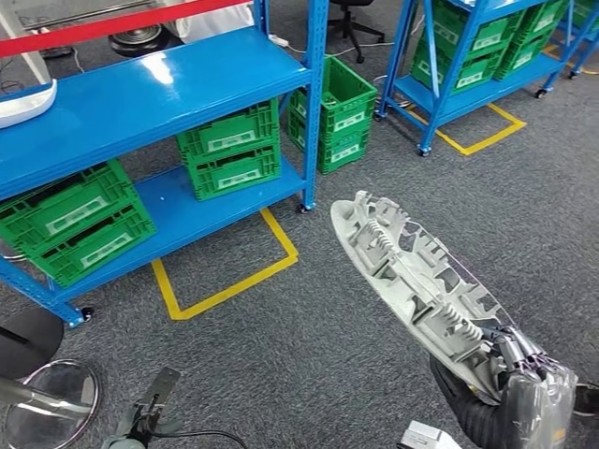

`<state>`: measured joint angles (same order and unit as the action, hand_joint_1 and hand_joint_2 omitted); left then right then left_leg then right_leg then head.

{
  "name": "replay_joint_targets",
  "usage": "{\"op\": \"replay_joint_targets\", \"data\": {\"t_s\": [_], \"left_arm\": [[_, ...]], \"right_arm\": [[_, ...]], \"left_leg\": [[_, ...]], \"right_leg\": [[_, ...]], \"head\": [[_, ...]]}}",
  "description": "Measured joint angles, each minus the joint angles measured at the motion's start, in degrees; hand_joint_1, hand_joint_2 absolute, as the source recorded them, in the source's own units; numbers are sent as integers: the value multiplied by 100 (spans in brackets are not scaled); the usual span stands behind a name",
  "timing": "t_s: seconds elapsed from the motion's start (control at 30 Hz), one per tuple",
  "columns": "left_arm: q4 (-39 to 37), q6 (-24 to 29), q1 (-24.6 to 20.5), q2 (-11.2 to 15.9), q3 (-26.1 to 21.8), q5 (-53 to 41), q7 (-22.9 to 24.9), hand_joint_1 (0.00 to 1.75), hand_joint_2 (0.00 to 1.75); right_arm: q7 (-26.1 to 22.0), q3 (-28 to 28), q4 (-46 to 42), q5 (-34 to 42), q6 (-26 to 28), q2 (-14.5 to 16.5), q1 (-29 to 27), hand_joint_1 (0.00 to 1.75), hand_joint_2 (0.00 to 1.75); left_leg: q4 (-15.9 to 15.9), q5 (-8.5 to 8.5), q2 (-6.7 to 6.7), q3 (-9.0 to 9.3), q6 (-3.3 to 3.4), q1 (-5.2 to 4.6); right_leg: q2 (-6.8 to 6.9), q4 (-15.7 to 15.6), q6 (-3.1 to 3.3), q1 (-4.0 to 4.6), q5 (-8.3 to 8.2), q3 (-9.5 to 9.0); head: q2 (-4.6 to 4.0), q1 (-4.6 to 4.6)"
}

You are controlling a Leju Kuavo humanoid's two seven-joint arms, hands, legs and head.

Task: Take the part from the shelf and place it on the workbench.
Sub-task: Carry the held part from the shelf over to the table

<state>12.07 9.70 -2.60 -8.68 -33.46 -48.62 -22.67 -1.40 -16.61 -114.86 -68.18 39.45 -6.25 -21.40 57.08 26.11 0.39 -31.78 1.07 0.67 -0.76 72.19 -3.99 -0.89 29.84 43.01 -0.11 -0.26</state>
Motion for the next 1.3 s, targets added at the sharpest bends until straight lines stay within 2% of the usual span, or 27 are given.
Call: {"op": "replay_joint_targets", "data": {"t_s": [0.03, 0.07, 0.1, 0.17, 0.23, 0.33, 0.4, 0.47, 0.5, 0.53, 0.57, 0.6, 0.63, 0.7, 0.77, 0.83, 0.87, 0.9, 0.97, 1.03, 1.07, 1.1, 1.13, 1.2, 1.23, 1.27, 1.3], "left_arm": [[0, -4, 3, 1, -2, -2, -2, 0, 175], [0, -7, 2, 1, -3, -4, -3, 0, 175], [0, -10, -1, 1, -3, -8, -4, 0, 175], [0, -18, -4, 2, -3, -18, -5, 0, 175], [0, -25, -7, 6, -2, -38, -12, 0, 175], [0, -27, -15, 8, 1, -58, -35, 0, 175], [0, -30, -23, 7, 2, -58, -55, 0, 175], [0, -44, -14, 5, 2, -57, -67, 0, 175], [0, -55, -5, 4, 2, -55, -72, 0, 175], [0, -67, 5, 5, 1, -51, -78, 0, 175], [0, -75, 10, 8, 1, -46, -85, 0, 175], [0, -81, 10, 11, 0, -42, -91, 0, 175], [0, -86, 8, 17, -1, -39, -98, 0, 175], [0, -87, 4, 29, 0, -38, -105, 0, 175], [0, -89, 1, 35, 1, -38, -108, 0, 175], [0, -93, -6, 26, 1, -39, -109, 0, 175], [0, -95, -11, 23, 1, -39, -109, 0, 175], [0, -97, -14, 24, -1, -40, -109, 0, 175], [0, -102, -7, 32, -7, -40, -109, 0, 175], [0, -111, 8, 36, -14, -40, -109, 0, 175], [0, -115, 11, 35, -15, -40, -109, 0, 175], [0, -117, 11, 34, -16, -40, -109, 0, 175], [0, -117, 9, 34, -16, -40, -109, 0, 175], [0, -117, 2, 37, -16, -40, -109, 0, 175], [0, -117, -2, 43, -16, -40, -109, 0, 175], [0, -118, -6, 48, -16, -40, -109, 0, 175], [0, -120, -8, 51, -16, -41, -109, 0, 175]], "right_arm": [[-1, 11, 0, 20, 0, 2, -10, 175, 175], [-3, 25, 0, 43, 0, 3, -25, 175, 175], [-7, 39, -1, 65, 0, 4, -43, 175, 175], [-26, 64, -11, 90, 0, 4, -77, 175, 175], [-52, 83, -37, 98, 0, 10, -106, 175, 175], [-87, 140, -81, 127, 0, 23, -195, 175, 175], [-106, 174, -119, 164, 0, 29, -245, 175, 175], [-133, 185, -142, 179, 0, 38, -261, 175, 175], [-148, 186, -142, 182, 0, 42, -263, 175, 175], [-160, 188, -142, 188, 0, 45, -266, 175, 175], [-169, 191, -142, 195, 0, 47, -268, 175, 175], [-175, 195, -142, 198, 0, 50, -270, 175, 175], [-180, 199, -142, 198, 0, 52, -270, 175, 175], [-187, 208, -142, 197, 0, 56, -264, 175, 175], [-190, 218, -142, 198, 1, 57, -263, 175, 175], [-194, 227, -142, 199, 3, 58, -279, 175, 175], [-195, 234, -143, 199, 3, 58, -288, 175, 175], [-199, 240, -143, 199, 4, 58, -290, 175, 175], [-210, 252, -144, 200, 4, 59, -279, 175, 175], [-221, 261, -143, 200, 4, 60, -270, 175, 175], [-222, 266, -142, 200, 4, 61, -272, 175, 175], [-223, 272, -140, 199, 4, 61, -273, 175, 175], [-223, 275, -140, 199, 4, 61, -274, 175, 175], [-224, 277, -140, 199, 4, 61, -265, 175, 175], [-225, 277, -140, 200, 4, 65, -258, 175, 175], [-226, 277, -141, 200, 4, 71, -251, 175, 175], [-227, 279, -142, 197, 4, 77, -251, 175, 175]], "left_leg": [[1, 5, 77, 3, 0, -8], [1, 11, 151, 10, -5, -12], [2, 23, 223, 24, -16, -12], [9, 62, 348, 65, -60, -29], [22, 91, 445, 93, -119, -63], [14, 107, 554, 120, -199, -61], [212, 280, 399, 47, -245, -40], [879, 642, 128, -255, -266, -31], [1280, 797, 54, -451, -267, -31], [1564, 858, 18, -601, -262, -33], [1647, 802, 0, -664, -250, -34], [1506, 641, -21, -622, -233, -34], [1183, 417, -76, -488, -210, -33], [435, 85, -335, -171, -155, -19], [74, 19, -498, -32, -134, -19], [21, 8, -400, -23, -110, -28], [-3, -11, -336, -13, -81, -24], [-27, -28, -263, -3, -49, -18], [-45, -33, -112, 11, -5, -23], [-42, -23, 48, 14, 9, -36], [-40, -16, 126, 18, 6, -37], [-39, -7, 201, 26, -2, -37], [-38, 8, 273, 42, -18, -35], [-22, 55, 399, 83, -78, -56], [-10, 76, 448, 98, -112, -73], [-1, 91, 491, 110, -141, -91], [-2, 94, 535, 116, -164, -100]], "right_leg": [[21, 202, -5, 0, 53, 87], [37, 190, -6, 0, 2, 64], [71, -52, -4, 0, -137, -82], [264, -821, 15, 16, -430, -547], [387, -1249, 84, 40, -531, -800], [233, -1289, 210, 54, -542, -775], [120, -1311, 273, 33, -561, -774], [2, -1317, 312, 21, -571, -771], [-69, -1316, 322, 23, -573, -767], [-150, -1316, 328, 27, -576, -764], [-232, -1316, 329, 31, -580, -763], [-315, -1315, 327, 33, -585, -765], [-393, -1315, 321, 32, -592, -768], [-530, -1304, 290, 29, -609, -750], [-654, -1309, 222, 10, -641, -695], [-752, -1338, 140, -14, -686, -636], [-672, -1309, 110, -10, -674, -599], [-515, -1186, 84, 1, -598, -523], [-119, -572, 43, 17, -258, -224], [19, 193, 9, 13, 76, 130], [33, 368, -1, 12, 113, 201], [46, 321, -8, 12, 48, 157], [83, 34, -11, 11, -106, -17], [306, -797, -3, 25, -403, -524], [386, -1090, 31, 33, -481, -704], [428, -1235, 74, 42, -501, -791], [380, -1243, 128, 55, -495, -790]], "head": [[0, 0], [0, 1], [0, 1], [0, 3], [0, -10], [0, -20], [0, -32], [0, -57], [0, -63], [0, -68], [0, -66], [0, -67], [0, -67], [0, -66], [0, -63], [0, -62], [0, -54], [0, -32], [0, 4], [0, 12], [0, 12], [0, 13], [0, 13], [0, 15], [0, 8], [0, 3], [0, -4]]}}
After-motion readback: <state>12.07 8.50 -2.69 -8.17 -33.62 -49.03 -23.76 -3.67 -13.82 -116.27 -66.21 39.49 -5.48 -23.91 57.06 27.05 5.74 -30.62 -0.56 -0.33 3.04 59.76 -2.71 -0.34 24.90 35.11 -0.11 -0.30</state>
